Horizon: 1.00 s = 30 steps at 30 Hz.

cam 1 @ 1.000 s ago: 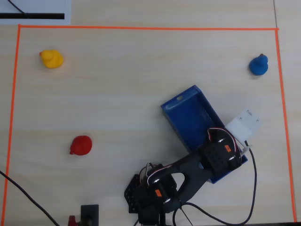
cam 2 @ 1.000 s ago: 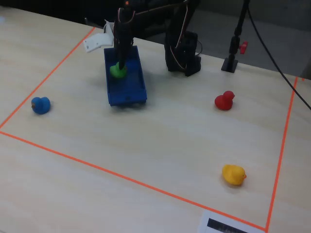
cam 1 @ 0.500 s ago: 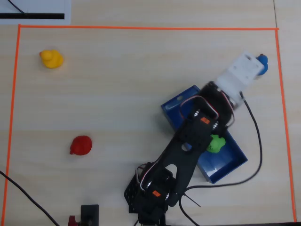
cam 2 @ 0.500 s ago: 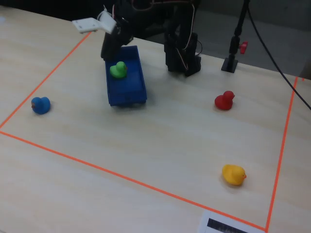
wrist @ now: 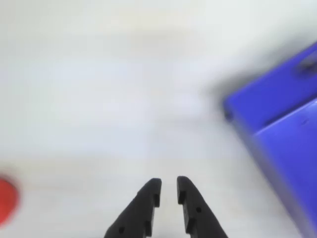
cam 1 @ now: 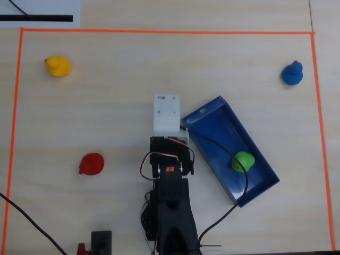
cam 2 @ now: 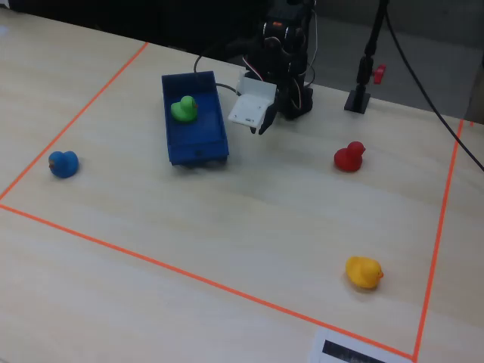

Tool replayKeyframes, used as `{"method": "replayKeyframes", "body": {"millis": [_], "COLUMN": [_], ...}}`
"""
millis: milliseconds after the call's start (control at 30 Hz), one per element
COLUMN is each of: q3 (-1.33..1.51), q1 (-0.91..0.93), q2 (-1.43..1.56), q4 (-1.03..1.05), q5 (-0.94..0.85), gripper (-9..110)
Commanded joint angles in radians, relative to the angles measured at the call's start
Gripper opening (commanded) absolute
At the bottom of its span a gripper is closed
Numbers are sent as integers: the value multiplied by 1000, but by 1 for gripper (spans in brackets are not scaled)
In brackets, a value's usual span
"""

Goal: Grasp green duck and put it into box.

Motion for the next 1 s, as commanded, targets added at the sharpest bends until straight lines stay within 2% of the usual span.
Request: {"method": "replayKeyframes", "body": {"millis": [0,133,233,733,833,967], "q3": [213,325,357,454,454,454], "q1": [-12,-14,-18,-15,-15,-15], "q2": [230,400,465,520,520,520], "q4": [49,149,202,172,172,172], "q5": [-57,-155,-153,-126,-126,-126], "gripper": [0,0,0,1,8,8]}}
